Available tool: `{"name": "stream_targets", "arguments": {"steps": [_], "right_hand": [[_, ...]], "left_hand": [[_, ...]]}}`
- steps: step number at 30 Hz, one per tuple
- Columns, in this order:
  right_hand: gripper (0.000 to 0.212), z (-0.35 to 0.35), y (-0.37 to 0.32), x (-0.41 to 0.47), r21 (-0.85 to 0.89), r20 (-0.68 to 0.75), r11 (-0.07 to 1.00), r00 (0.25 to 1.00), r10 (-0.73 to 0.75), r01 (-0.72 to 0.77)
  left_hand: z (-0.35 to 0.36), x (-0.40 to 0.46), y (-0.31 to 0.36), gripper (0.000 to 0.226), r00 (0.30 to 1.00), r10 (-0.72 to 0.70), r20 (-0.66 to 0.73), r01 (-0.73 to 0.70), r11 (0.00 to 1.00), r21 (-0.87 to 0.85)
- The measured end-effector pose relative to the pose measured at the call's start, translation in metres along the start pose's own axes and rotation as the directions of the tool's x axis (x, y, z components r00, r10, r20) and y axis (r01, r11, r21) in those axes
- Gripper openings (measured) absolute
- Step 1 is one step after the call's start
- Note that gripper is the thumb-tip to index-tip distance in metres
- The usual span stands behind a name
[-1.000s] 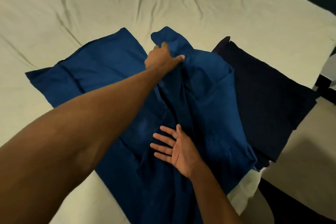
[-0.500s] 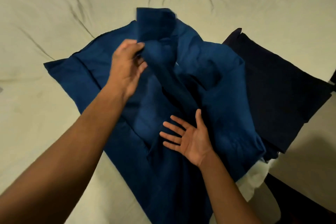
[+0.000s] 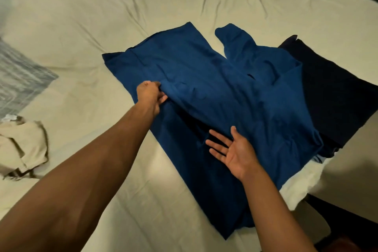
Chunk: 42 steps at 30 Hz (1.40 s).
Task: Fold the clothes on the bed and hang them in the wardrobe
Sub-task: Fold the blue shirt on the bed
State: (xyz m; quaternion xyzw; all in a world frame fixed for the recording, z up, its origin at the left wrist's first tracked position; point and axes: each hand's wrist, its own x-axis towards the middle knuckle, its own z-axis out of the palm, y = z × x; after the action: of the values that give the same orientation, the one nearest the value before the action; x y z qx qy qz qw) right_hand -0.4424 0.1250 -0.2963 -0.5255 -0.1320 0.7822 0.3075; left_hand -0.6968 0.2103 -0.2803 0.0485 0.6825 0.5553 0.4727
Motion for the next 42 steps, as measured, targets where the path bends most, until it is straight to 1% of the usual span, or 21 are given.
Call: {"name": "stream_targets", "arguments": {"steps": [2,3,5,7,9,11,13,15,17,19,21,23,25,27,29,31,33,35,37,39,42], "right_hand": [[0.045,0.005,0.005,-0.013,-0.024,0.03,0.999,0.999,-0.023,0.023],[0.045,0.008,0.009,-0.02,-0.039,0.053,0.999,0.998,-0.021,0.023],[0.045,0.016,0.023,-0.03,-0.081,0.086,0.996,0.996,0.029,-0.022],[0.048,0.024,0.041,-0.037,-0.173,0.077,0.98,0.991,0.111,-0.096],[0.056,0.025,0.057,-0.04,-0.184,0.009,0.969,0.985,0.171,-0.167],[0.062,0.019,0.067,-0.037,-0.009,-0.07,0.986,0.984,0.164,-0.165],[0.061,0.011,0.071,-0.034,0.21,-0.152,0.974,0.982,0.114,-0.081],[0.054,0.007,0.07,-0.033,0.325,-0.217,0.946,0.973,0.082,-0.007],[0.043,0.005,0.07,-0.035,0.344,-0.256,0.938,0.965,0.056,0.037],[0.041,0.006,0.068,-0.043,0.336,-0.251,0.94,0.968,0.025,0.063],[0.038,0.011,0.069,-0.054,0.341,-0.223,0.936,0.975,-0.005,0.083],[0.032,0.021,0.077,-0.061,0.321,-0.173,0.946,0.985,0.006,0.051],[0.031,0.035,0.088,-0.062,0.282,-0.116,0.958,0.99,0.081,-0.045],[0.03,0.047,0.097,-0.059,0.296,-0.081,0.947,0.984,0.159,-0.128],[0.032,0.053,0.102,-0.054,0.334,-0.089,0.931,0.978,0.188,-0.149],[0.034,0.053,0.105,-0.048,0.362,-0.115,0.922,0.975,0.19,-0.137],[0.029,0.05,0.108,-0.045,0.366,-0.12,0.921,0.974,0.191,-0.135],[0.017,0.048,0.107,-0.046,0.354,-0.127,0.924,0.972,0.199,-0.143],[0.02,0.049,0.106,-0.048,0.335,-0.129,0.931,0.971,0.2,-0.147],[0.028,0.05,0.11,-0.049,0.306,-0.123,0.942,0.976,0.179,-0.134],[0.042,0.059,0.118,-0.047,0.273,-0.094,0.949,0.977,0.191,-0.159]], "left_hand": [[-0.009,-0.005,0.01,0.029,0.998,0.065,-0.012,-0.066,0.995,-0.081],[-0.017,-0.005,0.011,0.03,0.996,0.078,-0.032,-0.08,0.993,-0.09],[-0.037,-0.001,0.006,0.019,0.996,0.039,-0.075,-0.044,0.998,-0.053],[-0.057,0.003,-0.009,0.004,0.993,-0.07,-0.095,0.071,0.997,0.013],[-0.066,0.006,-0.022,0.031,0.989,-0.138,-0.062,0.141,0.989,0.047],[-0.064,0.011,-0.026,0.049,0.99,-0.12,-0.078,0.127,0.987,0.098],[-0.063,0.02,-0.024,0.053,0.986,-0.106,-0.126,0.125,0.98,0.158],[-0.064,0.032,-0.019,0.031,0.982,-0.039,-0.182,0.081,0.97,0.23],[-0.067,0.036,-0.01,0.005,0.971,0.071,-0.227,0.006,0.947,0.322],[-0.068,0.036,0.001,0.016,0.964,0.171,-0.204,-0.094,0.936,0.339],[-0.066,0.038,0.021,0.023,0.969,0.234,-0.079,-0.207,0.944,0.256],[-0.068,0.042,0.045,0.024,0.968,0.252,-0.009,-0.249,0.958,0.146],[-0.076,0.053,0.063,0.019,0.981,0.189,-0.045,-0.187,0.982,0.037],[-0.088,0.062,0.062,0.016,1.0,0.021,-0.018,-0.02,0.999,0.03],[-0.096,0.067,0.05,0.029,0.991,-0.126,0.039,0.123,0.99,0.063],[-0.096,0.069,0.041,0.046,0.987,-0.153,0.056,0.15,0.987,0.063],[-0.094,0.077,0.038,0.049,0.994,-0.105,-0.02,0.106,0.984,0.141],[-0.092,0.085,0.039,0.036,0.994,-0.025,-0.109,0.056,0.957,0.285],[-0.091,0.096,0.044,0.03,0.986,0.065,-0.156,-0.002,0.928,0.372],[-0.086,0.101,0.057,0.029,0.983,0.125,-0.131,-0.082,0.951,0.298],[-0.079,0.099,0.082,0.02,0.987,0.157,0.026,-0.159,0.982,0.098]]}}
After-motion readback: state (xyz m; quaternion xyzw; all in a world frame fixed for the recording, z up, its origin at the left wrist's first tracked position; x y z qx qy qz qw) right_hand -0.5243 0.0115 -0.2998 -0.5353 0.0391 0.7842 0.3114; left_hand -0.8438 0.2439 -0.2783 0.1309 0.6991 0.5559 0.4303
